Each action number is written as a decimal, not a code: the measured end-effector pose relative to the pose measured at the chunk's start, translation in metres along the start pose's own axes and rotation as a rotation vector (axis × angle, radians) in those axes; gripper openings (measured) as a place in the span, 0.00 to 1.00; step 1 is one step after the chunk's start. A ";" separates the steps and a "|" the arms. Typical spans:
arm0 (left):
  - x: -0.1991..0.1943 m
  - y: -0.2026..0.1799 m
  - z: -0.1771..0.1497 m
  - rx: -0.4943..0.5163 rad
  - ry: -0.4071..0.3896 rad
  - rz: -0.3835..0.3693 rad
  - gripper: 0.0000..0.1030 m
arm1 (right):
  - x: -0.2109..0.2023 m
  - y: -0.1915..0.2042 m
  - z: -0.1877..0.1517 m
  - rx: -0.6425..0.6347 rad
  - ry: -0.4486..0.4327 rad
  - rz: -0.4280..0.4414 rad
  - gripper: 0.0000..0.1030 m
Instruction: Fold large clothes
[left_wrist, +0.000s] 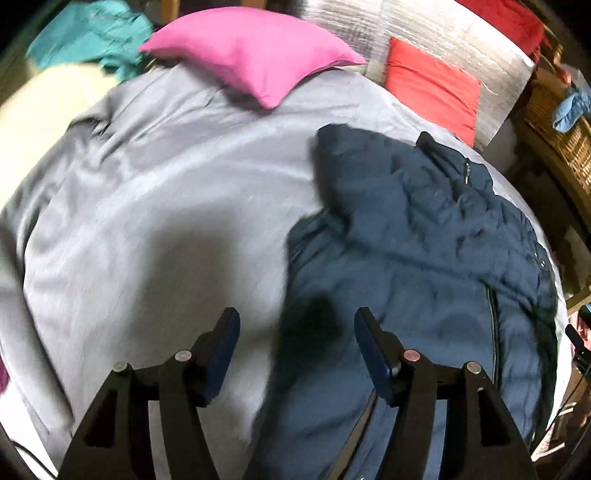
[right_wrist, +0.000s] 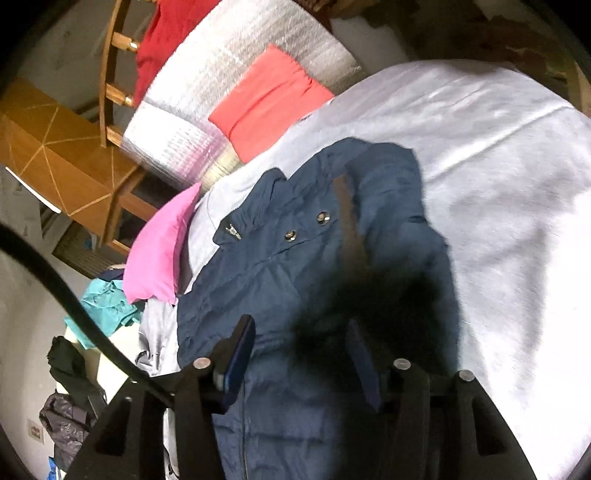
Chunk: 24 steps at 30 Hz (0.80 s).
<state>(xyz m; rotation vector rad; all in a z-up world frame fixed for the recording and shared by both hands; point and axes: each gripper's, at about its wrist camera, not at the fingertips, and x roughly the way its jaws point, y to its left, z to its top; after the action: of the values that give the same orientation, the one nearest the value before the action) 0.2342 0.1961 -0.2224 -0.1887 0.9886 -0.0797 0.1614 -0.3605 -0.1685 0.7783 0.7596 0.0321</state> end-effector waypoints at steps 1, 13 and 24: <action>-0.006 0.008 -0.012 -0.012 0.001 -0.003 0.63 | -0.010 -0.006 -0.005 0.005 -0.009 0.008 0.56; -0.027 0.050 -0.118 -0.073 0.122 -0.146 0.69 | -0.086 -0.083 -0.083 0.158 0.013 0.019 0.67; -0.021 0.019 -0.149 0.007 0.203 -0.240 0.67 | -0.089 -0.115 -0.137 0.207 0.169 -0.053 0.72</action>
<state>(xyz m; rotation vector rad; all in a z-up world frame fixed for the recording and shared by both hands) 0.0974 0.1992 -0.2888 -0.2966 1.1642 -0.3266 -0.0188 -0.3845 -0.2521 0.9605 0.9543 -0.0295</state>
